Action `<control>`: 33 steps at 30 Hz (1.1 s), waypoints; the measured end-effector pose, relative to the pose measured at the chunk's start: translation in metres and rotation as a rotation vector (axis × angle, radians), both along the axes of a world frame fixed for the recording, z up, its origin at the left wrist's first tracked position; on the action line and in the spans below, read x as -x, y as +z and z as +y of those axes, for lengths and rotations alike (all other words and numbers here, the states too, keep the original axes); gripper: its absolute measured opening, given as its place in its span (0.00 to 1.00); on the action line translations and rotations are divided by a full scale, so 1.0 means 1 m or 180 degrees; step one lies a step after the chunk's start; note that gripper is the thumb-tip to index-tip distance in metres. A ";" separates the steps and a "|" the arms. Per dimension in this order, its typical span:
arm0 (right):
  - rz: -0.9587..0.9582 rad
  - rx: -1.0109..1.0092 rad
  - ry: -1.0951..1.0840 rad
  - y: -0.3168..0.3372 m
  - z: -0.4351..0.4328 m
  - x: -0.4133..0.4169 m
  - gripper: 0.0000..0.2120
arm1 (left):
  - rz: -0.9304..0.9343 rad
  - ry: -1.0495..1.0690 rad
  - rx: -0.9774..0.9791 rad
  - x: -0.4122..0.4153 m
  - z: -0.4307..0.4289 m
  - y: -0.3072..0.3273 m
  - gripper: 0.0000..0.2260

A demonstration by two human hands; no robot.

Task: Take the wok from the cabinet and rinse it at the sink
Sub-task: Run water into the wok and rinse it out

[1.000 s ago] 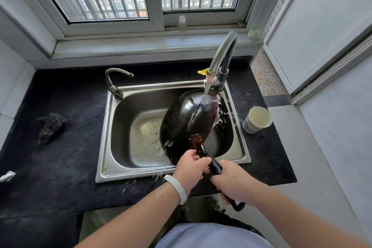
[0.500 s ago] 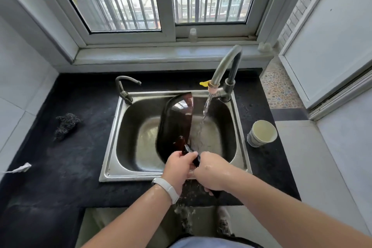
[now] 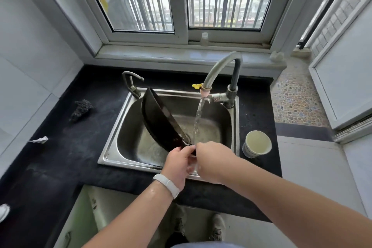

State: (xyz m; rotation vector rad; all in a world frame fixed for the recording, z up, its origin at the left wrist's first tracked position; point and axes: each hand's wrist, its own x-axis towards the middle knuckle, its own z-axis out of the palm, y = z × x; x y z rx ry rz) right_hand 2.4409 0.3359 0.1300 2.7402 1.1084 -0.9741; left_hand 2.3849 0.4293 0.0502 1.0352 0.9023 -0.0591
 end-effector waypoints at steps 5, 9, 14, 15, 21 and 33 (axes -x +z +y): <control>-0.0383 -0.0159 0.0159 -0.009 -0.024 0.001 0.19 | -0.0067 0.0122 0.0260 -0.001 -0.017 -0.004 0.05; -0.0457 -0.0277 -0.0027 -0.016 -0.038 0.003 0.18 | -0.0050 -0.0021 0.0317 -0.003 -0.028 -0.009 0.07; 0.0019 -0.0038 -0.0523 -0.026 -0.044 0.002 0.17 | 0.0064 -0.0063 0.0533 0.001 -0.035 -0.016 0.04; 0.0145 0.0024 -0.0582 -0.028 -0.043 0.001 0.16 | 0.0066 -0.0085 0.0584 0.001 -0.036 -0.015 0.04; 0.0238 0.0122 -0.0860 -0.039 -0.050 0.003 0.13 | 0.0182 -0.0373 0.0742 0.002 -0.036 -0.024 0.05; 0.0842 -0.0230 -0.1896 -0.075 -0.058 0.026 0.15 | 0.0296 -0.0643 0.0669 0.004 -0.034 -0.038 0.05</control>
